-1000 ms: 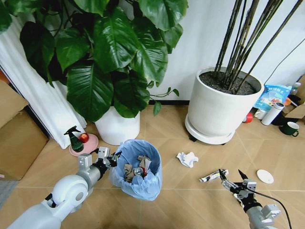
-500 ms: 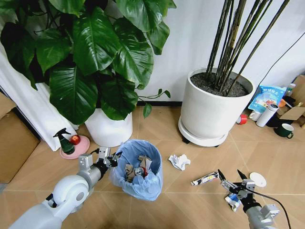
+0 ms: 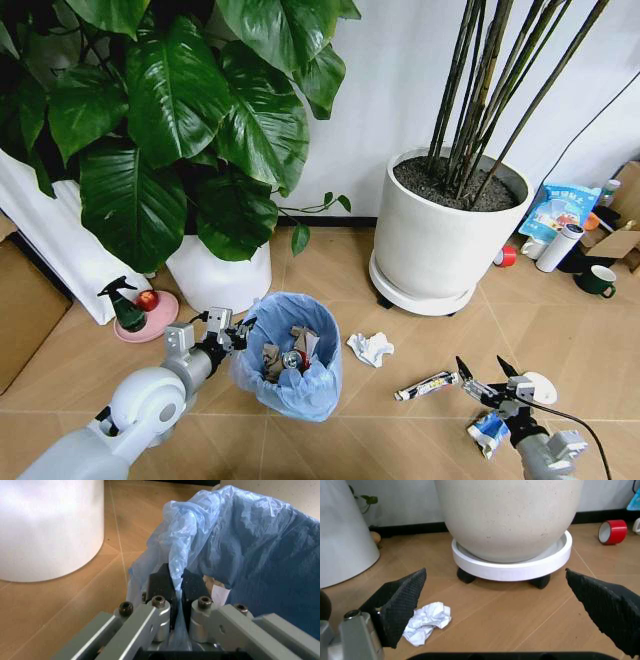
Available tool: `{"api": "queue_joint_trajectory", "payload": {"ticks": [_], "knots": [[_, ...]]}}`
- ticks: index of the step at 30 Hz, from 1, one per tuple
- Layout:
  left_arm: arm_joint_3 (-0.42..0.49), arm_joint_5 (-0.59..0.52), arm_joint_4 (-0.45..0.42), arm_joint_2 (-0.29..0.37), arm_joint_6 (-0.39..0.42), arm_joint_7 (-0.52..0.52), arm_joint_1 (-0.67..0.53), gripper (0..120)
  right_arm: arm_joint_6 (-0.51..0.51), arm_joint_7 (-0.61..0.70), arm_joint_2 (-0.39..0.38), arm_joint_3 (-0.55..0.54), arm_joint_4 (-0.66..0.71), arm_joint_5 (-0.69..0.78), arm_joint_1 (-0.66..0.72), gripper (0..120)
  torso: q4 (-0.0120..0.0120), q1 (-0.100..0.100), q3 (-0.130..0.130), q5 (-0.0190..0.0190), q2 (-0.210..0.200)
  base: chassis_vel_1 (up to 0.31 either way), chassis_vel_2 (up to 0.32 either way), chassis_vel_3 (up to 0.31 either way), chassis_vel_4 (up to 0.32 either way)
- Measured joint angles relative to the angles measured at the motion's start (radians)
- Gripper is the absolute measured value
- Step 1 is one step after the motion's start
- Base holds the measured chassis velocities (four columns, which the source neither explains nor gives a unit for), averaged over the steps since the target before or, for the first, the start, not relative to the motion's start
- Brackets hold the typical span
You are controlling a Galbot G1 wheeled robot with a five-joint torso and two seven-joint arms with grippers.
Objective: Pick up the trash bin and place the garbage on the floor into it.
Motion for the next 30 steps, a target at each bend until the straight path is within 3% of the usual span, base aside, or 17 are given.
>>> {"api": "queue_joint_trajectory", "payload": {"ticks": [9, 19, 30], "knots": [[0.001, -0.015, -0.004, 0.012, 0.002, -0.004, -0.008, 0, 0.039, -0.037, -0.054, -0.085, -0.1, -0.086, 0.054, 100, 0.0, 0.0, 0.0, 0.0001, 0.0, -0.064, 0.018, 0.057, -0.031], [0.02, -0.038, 0.001, 0.033, 0.006, -0.007, -0.033, 0, 0.073, -0.168, -0.171, -0.31, -0.319, -0.212, 0.24, 100, 0.0002, 0.0, 0.0, -0.0002, 0.0, 0.0, 0.0, 0.0, 0.0], [0.022, -0.04, -0.019, 0.052, 0.007, -0.006, -0.024, 0, 0.075, -0.183, -0.2, -0.447, -0.449, -0.227, 0.396, 100, 0.0001, 0.0, 0.0, 0.0002, 0.0, 0.0, 0.0, 0.0, 0.0]]}}
